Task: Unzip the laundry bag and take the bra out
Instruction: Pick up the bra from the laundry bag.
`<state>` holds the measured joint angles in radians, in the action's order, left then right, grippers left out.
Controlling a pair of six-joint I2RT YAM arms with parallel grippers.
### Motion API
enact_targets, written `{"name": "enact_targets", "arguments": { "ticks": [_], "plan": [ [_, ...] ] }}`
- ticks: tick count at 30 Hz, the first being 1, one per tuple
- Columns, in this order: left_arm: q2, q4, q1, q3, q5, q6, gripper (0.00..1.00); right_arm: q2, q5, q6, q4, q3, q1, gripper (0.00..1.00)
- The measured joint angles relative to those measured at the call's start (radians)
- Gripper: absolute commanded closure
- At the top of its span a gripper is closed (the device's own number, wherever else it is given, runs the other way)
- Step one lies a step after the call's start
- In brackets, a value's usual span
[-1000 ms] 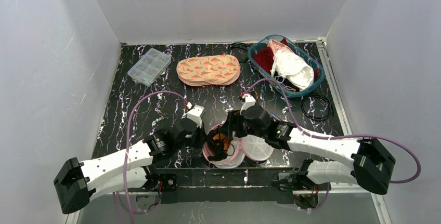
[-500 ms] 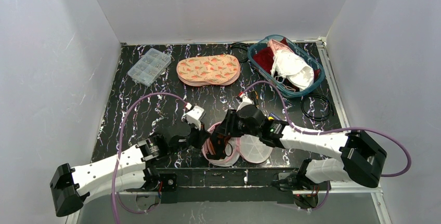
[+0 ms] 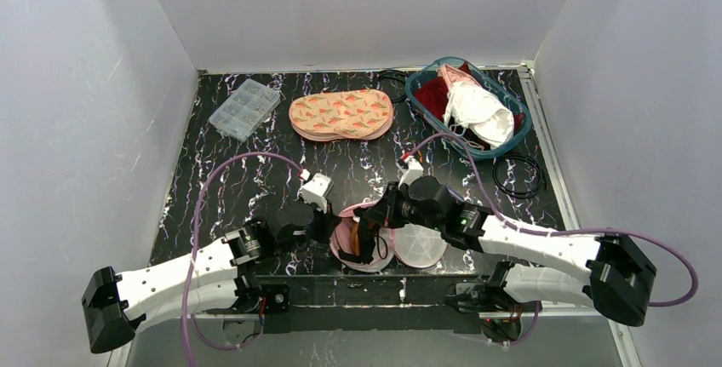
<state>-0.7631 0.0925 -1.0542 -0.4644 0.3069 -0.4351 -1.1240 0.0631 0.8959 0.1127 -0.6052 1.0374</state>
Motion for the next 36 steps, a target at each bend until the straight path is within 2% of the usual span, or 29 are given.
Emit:
{"name": "enact_targets", "arguments": {
  "ticks": [8, 15, 26, 33, 36],
  "plan": [
    [0.016, 0.033, -0.008, -0.004, 0.034, -0.034, 1.0, 0.144, -0.033, -0.109, 0.008, 0.106, 0.003, 0.99],
    [0.03, 0.038, -0.008, -0.004, 0.029, -0.049, 1.0, 0.249, -0.042, -0.134, 0.029, 0.234, 0.003, 0.99],
    [0.026, 0.023, -0.012, -0.003, 0.025, -0.085, 1.0, 0.441, -0.047, -0.147, 0.033, 0.301, 0.003, 0.99],
    [-0.018, -0.006, -0.022, -0.004, 0.005, -0.124, 1.0, 0.632, -0.023, -0.145, 0.0, 0.356, 0.003, 0.99],
    [-0.019, -0.005, -0.022, -0.011, 0.006, -0.132, 1.0, 0.647, -0.047, -0.155, 0.01, 0.357, 0.003, 0.99]
  ]
}}
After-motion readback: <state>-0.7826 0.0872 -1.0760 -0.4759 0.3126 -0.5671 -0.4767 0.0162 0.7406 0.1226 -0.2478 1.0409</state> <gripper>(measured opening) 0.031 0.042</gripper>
